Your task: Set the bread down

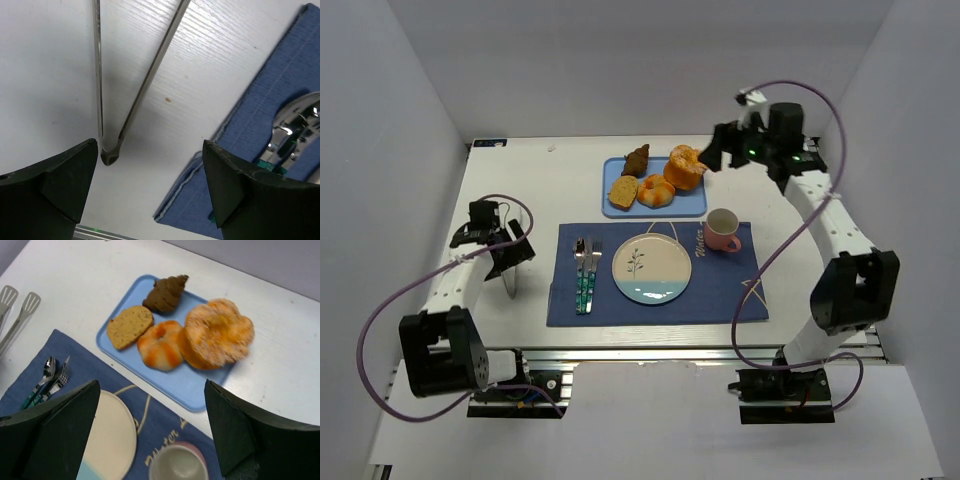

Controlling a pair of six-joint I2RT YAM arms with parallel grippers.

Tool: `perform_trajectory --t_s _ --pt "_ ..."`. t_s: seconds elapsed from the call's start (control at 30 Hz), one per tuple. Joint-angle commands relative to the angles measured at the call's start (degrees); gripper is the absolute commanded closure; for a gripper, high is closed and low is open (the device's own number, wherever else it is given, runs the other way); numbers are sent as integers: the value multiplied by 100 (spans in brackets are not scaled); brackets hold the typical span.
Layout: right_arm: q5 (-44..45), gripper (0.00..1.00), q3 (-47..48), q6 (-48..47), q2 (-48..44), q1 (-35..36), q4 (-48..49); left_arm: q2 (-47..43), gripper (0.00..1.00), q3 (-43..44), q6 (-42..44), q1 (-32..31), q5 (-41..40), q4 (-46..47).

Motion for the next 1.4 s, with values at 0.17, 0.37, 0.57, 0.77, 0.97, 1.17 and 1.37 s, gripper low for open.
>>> perform_trajectory --t_s 0.17,0.37,0.57,0.77,0.97,1.17,1.37 --pt "-3816 11 -2008 -749 -1206 -1467 1723 1010 6 637 1034 86 -443 370" --pt "-3860 11 -1982 -1075 -1242 -1459 1267 1641 6 734 1308 130 -469 607" --pt "-3904 11 -1955 -777 -1198 -1459 1469 2319 7 910 1493 200 -434 686" --pt "-3922 11 -1973 -619 -1171 -1467 1504 2531 12 910 1554 349 -258 1099" --pt "-3869 11 -1999 -574 -1189 -1459 1469 2856 52 954 1484 499 199 1249" --pt "-3834 11 -2017 -627 -1206 -1652 1364 2155 83 778 1151 491 679 1390" --pt "-3878 11 -2043 -539 -1171 -1661 1416 1179 85 1015 142 377 2462 1539"
